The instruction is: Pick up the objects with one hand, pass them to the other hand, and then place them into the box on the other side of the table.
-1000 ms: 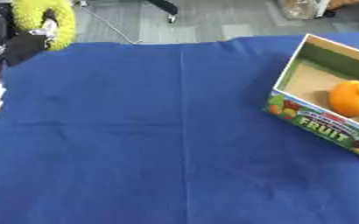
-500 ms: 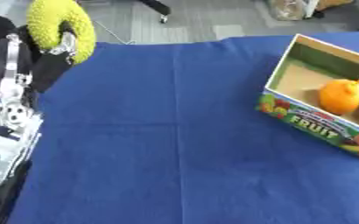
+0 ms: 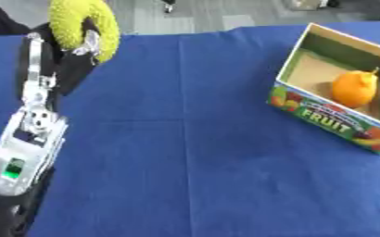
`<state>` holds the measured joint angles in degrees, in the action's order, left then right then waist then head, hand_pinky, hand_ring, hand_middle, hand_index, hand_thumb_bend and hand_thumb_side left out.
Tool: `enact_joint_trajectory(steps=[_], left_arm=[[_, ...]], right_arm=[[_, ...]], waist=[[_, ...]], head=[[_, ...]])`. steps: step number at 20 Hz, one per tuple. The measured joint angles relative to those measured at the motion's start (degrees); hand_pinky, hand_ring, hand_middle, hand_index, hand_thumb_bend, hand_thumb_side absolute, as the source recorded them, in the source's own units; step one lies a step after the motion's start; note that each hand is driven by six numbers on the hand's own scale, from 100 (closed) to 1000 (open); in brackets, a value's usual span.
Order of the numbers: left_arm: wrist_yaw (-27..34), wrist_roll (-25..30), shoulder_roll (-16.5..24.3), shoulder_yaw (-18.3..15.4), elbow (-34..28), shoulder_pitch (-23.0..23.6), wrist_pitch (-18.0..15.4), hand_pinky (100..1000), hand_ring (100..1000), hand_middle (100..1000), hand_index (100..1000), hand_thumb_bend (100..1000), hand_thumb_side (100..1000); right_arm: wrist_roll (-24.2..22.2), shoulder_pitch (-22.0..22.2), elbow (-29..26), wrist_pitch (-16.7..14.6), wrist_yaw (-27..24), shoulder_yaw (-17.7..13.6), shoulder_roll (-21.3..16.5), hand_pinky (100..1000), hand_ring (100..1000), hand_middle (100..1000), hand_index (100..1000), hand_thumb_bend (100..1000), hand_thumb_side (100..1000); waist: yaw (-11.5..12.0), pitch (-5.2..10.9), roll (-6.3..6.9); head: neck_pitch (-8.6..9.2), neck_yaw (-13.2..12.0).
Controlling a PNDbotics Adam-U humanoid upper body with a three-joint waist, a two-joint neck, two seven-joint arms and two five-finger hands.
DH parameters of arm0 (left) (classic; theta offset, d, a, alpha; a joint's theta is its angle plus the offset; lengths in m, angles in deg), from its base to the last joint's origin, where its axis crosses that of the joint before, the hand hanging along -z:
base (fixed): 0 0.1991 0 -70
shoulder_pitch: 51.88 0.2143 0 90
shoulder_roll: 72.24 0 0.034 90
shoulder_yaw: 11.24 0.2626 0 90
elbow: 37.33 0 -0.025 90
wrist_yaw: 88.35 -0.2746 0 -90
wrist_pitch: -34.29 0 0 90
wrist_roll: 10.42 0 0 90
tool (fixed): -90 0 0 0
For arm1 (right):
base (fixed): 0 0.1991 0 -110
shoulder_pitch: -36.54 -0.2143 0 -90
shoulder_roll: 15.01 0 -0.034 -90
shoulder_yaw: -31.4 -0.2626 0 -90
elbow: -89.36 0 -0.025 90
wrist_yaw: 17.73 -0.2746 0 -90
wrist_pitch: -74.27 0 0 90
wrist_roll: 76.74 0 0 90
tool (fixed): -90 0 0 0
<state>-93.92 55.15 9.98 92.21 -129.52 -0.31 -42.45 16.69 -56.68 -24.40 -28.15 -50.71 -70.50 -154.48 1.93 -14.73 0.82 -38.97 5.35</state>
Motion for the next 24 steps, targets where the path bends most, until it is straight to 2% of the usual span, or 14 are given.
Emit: enact_joint_trajectory(steps=[1, 3, 7, 11, 16, 20, 24], left_arm=[[-0.2, 0.0, -0.1, 0.1, 0.2, 0.0, -0.1, 485, 465, 412, 437, 100, 296], [-0.8, 0.3, -0.4, 0.5, 0.7, 0.0, -0.5, 486, 466, 413, 438, 100, 287], [-3.2, 1.2, -2.1, 2.3, 4.1, -0.8, -2.7, 488, 469, 416, 440, 100, 260], [-6.4, 3.0, -2.8, 3.8, 6.9, -1.7, -5.9, 491, 473, 420, 444, 100, 209], [-10.7, 6.4, -2.8, 5.0, 9.6, -1.9, -9.6, 492, 474, 421, 445, 100, 187], [-14.1, 8.9, -3.1, 5.7, 11.2, -1.9, -12.0, 495, 474, 423, 446, 100, 177], [-17.5, 10.9, -4.1, 6.2, 12.3, -2.0, -13.8, 485, 464, 420, 446, 100, 183]], right_arm=[[-0.1, -0.1, 0.0, 0.2, 0.2, 0.1, -0.1, 766, 1000, 904, 940, 100, 277], [-0.6, -0.8, 0.0, 0.8, 0.8, 0.8, -0.6, 773, 997, 898, 938, 100, 302], [-2.8, -5.6, -0.1, 2.3, 3.3, 3.9, -3.9, 783, 986, 889, 934, 100, 309], [-6.0, -10.0, -0.3, 2.4, 6.5, 7.0, -5.2, 789, 983, 889, 934, 100, 319], [-10.1, -13.0, -0.3, 0.8, 10.7, 10.0, -5.2, 799, 979, 888, 928, 147, 307], [-13.6, -15.6, -0.3, -1.7, 14.1, 12.3, -5.2, 809, 978, 891, 927, 187, 298], [-17.1, -18.2, -0.3, -4.6, 17.6, 15.3, -4.9, 822, 971, 877, 919, 285, 266]], waist=[[0.0, 0.0, 0.0], [0.2, 0.09, -0.22], [0.4, 0.36, -0.72], [0.3, 0.46, -0.72], [0.4, 0.67, -0.72], [0.4, 1.37, -0.86], [0.3, 1.62, -1.06]], head=[[-0.16, 0.0], [-0.38, 0.1], [-0.78, 0.3], [-0.79, 0.3], [-0.8, 0.3], [-1.25, 0.4], [-1.31, 0.2]])
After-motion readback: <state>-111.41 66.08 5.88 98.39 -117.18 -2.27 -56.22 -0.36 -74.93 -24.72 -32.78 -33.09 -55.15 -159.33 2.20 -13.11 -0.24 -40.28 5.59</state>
